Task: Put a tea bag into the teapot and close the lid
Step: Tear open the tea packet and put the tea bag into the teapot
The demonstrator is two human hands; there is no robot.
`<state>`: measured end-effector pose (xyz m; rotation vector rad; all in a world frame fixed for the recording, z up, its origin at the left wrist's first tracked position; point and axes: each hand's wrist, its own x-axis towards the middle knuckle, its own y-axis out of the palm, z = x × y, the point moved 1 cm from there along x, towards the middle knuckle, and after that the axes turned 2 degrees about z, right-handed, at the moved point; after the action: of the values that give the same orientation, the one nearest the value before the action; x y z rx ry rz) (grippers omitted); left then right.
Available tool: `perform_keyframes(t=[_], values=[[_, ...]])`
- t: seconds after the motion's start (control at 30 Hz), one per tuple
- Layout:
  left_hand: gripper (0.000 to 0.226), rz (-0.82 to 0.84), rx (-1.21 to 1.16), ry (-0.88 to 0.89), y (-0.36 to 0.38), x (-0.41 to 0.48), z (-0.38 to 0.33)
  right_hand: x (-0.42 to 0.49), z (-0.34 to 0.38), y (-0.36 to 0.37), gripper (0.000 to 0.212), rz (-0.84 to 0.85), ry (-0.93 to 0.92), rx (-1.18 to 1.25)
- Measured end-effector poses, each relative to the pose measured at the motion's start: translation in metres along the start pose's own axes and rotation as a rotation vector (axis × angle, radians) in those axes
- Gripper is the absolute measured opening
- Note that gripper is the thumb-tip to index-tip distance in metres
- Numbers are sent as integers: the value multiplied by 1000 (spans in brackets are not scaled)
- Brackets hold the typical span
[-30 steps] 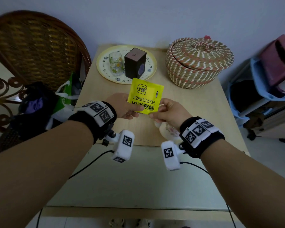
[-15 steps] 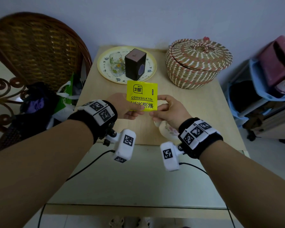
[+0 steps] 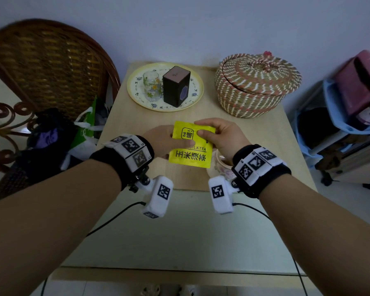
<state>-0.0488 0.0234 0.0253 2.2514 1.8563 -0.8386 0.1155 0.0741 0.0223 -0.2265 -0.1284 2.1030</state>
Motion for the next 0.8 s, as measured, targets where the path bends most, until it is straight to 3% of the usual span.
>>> perform_keyframes(t=[0.13,0.27,0.47,0.8], values=[[15,-178,-153,177,-5,-2,-9,-2,-3,1,29,15,-23,5],[16,-226,-24,256,-5,-2,-12,-2,-2,1,25,7,-35,16],[7,-228,-95,218,-6,3,-11,-3,-2,-6,21,-72,10,37],[21,-331,-150,215,-11,5,-10,-5,-1,-16,18,-75,62,145]])
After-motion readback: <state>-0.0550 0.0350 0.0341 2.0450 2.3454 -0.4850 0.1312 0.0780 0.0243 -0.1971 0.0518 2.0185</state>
